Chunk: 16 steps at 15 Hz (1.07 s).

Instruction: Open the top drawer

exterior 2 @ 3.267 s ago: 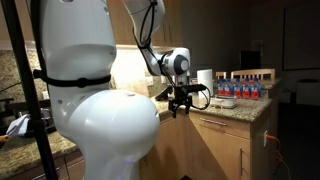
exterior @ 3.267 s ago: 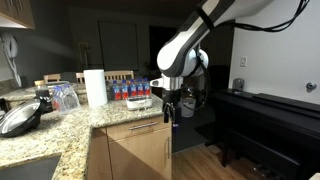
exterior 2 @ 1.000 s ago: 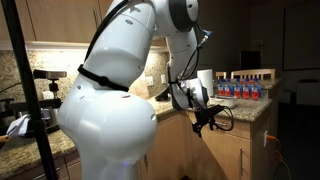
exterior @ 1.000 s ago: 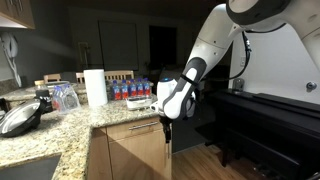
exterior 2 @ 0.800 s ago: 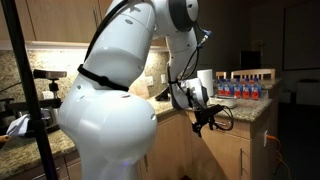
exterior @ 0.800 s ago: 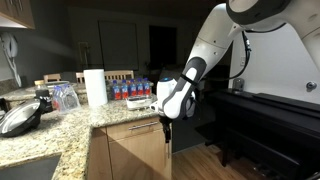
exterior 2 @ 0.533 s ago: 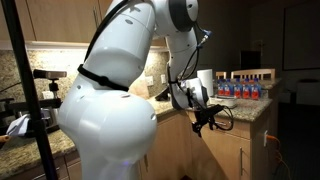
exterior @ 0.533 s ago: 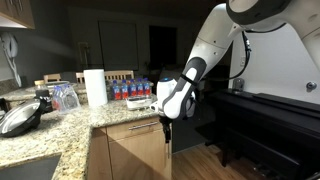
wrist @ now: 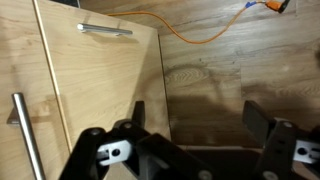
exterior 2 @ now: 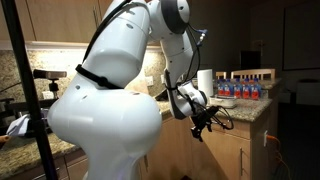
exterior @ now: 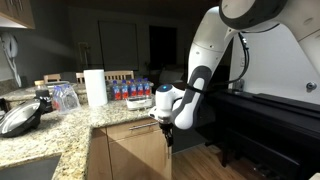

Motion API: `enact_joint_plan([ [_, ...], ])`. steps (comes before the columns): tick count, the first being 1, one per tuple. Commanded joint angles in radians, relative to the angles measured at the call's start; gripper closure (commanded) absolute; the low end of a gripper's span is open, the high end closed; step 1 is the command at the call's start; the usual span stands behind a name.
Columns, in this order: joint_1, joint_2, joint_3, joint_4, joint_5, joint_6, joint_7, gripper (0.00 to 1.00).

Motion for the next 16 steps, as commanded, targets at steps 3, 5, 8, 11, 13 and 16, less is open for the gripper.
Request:
enact_joint_plan([
  [3, 0.430, 0.119, -0.428, 0.052, -0.403, 0.208, 0.422, 0.00],
  [5, 0.571, 0.187, -0.585, 0.120, -0.501, 0.275, 0.583, 0.00],
  [8, 0.748, 0.343, -0.813, 0.249, -0.621, 0.360, 0.805, 0.00],
  [11, 0.887, 0.523, -1.003, 0.365, -0.651, 0.455, 1.003, 0.00],
  [13, 0.859, 0.435, -0.949, 0.307, -0.620, 0.413, 0.927, 0.00],
  [16, 0.908, 0.549, -1.001, 0.352, -0.620, 0.430, 1.019, 0.00],
])
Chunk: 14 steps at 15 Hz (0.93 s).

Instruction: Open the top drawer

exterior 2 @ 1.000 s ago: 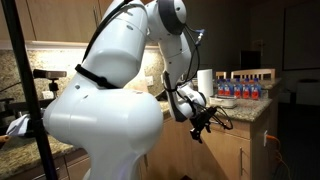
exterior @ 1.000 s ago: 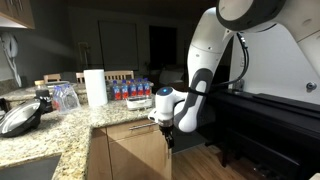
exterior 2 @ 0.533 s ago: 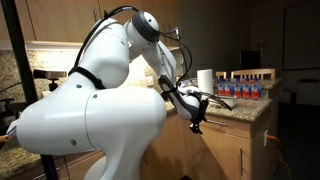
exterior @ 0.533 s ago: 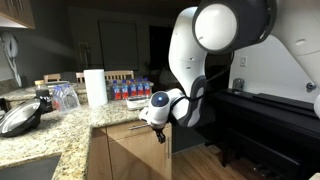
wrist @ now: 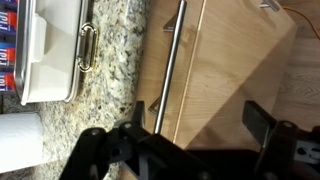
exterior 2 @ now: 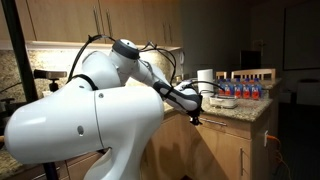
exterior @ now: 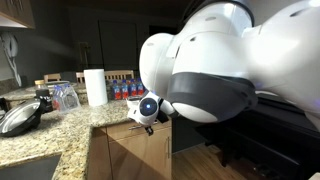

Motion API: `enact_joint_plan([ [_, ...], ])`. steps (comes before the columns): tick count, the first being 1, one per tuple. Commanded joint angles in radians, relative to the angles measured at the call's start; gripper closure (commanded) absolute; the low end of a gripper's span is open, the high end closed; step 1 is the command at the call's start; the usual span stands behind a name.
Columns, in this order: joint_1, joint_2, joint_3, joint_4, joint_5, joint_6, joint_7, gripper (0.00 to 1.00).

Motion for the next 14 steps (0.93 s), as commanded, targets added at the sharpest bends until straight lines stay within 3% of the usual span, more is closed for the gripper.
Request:
enact_joint_plan([
  [1, 0.000, 0.014, -0.002, 0.006, 0.000, 0.001, 0.008, 0.00],
  [6, -0.008, 0.036, -0.010, 0.021, 0.003, 0.001, 0.008, 0.00],
  [10, -0.014, 0.161, -0.036, 0.133, 0.019, 0.007, 0.040, 0.00],
  [14, -0.056, 0.235, -0.009, 0.187, 0.014, 0.024, 0.027, 0.00],
])
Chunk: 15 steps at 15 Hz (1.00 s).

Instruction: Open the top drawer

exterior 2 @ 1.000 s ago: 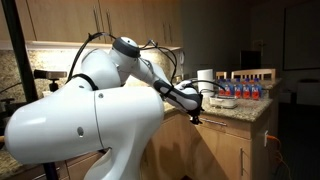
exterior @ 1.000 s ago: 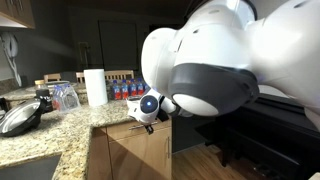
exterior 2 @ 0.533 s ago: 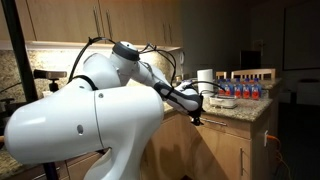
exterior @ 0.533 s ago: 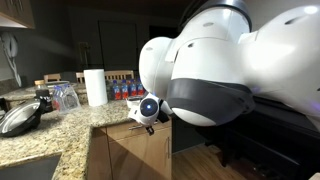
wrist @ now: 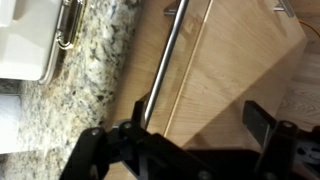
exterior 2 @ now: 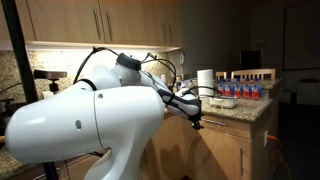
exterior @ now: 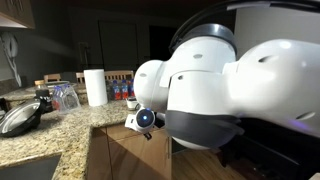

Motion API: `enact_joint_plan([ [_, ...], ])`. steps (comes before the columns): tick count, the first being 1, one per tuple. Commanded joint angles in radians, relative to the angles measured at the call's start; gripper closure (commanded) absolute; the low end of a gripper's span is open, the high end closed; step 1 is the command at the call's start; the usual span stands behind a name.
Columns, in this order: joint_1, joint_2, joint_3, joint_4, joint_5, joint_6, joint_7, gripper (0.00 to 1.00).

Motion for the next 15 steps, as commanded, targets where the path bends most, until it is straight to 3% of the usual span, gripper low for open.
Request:
enact_joint_plan([
  [1, -0.043, 0.084, 0.001, 0.059, 0.007, 0.033, 0.016, 0.00],
  [5, -0.077, 0.160, -0.019, 0.127, 0.019, 0.050, 0.041, 0.00],
  [10, -0.096, 0.312, -0.116, 0.312, 0.140, 0.095, 0.133, 0.00],
  [11, -0.129, 0.231, -0.033, 0.320, 0.101, 0.019, 0.081, 0.00],
  [15, -0.148, 0.244, -0.030, 0.348, 0.083, -0.004, 0.112, 0.00],
])
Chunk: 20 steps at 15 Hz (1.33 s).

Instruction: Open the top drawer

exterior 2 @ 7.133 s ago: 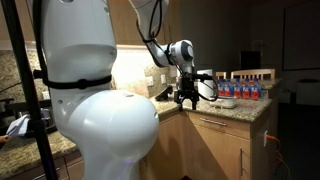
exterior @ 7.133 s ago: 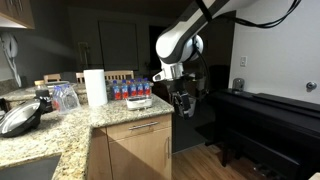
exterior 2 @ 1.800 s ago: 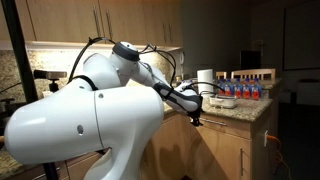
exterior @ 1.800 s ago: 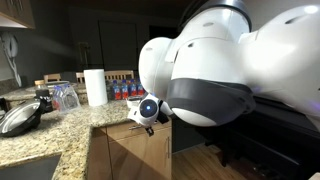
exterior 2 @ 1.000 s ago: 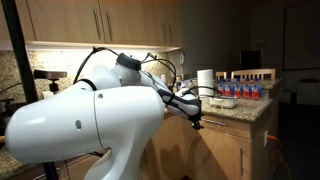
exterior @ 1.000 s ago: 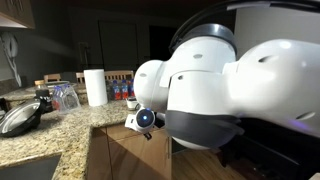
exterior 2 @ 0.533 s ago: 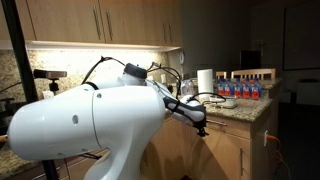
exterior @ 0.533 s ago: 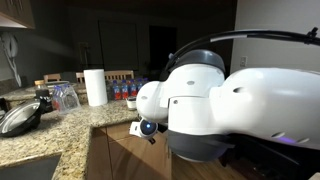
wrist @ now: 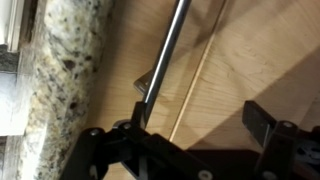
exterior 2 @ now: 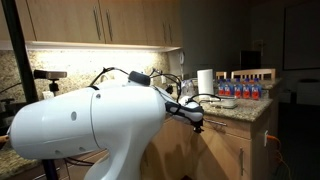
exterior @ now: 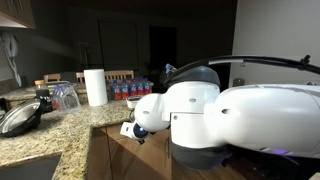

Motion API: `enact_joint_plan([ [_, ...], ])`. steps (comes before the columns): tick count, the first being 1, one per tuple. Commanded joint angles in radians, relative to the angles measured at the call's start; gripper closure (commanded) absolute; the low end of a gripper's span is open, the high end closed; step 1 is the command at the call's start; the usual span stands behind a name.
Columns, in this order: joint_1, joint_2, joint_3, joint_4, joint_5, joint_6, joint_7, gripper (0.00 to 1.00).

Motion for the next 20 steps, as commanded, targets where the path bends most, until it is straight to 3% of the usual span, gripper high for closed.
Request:
enact_joint_plan([
  [1, -0.039, 0.000, 0.009, 0.034, -0.022, -0.029, 0.033, 0.00],
  [7, -0.069, -0.001, 0.024, 0.029, -0.061, -0.094, 0.103, 0.00],
  [11, -0.106, -0.001, 0.074, 0.005, -0.103, -0.086, 0.134, 0.00],
  [17, -0.116, -0.009, 0.075, 0.014, -0.136, -0.089, 0.132, 0.00],
  [18, -0.119, -0.009, 0.077, 0.024, -0.155, -0.095, 0.130, 0.25],
  [20, -0.125, -0.013, 0.081, 0.049, -0.195, -0.104, 0.143, 0.32],
])
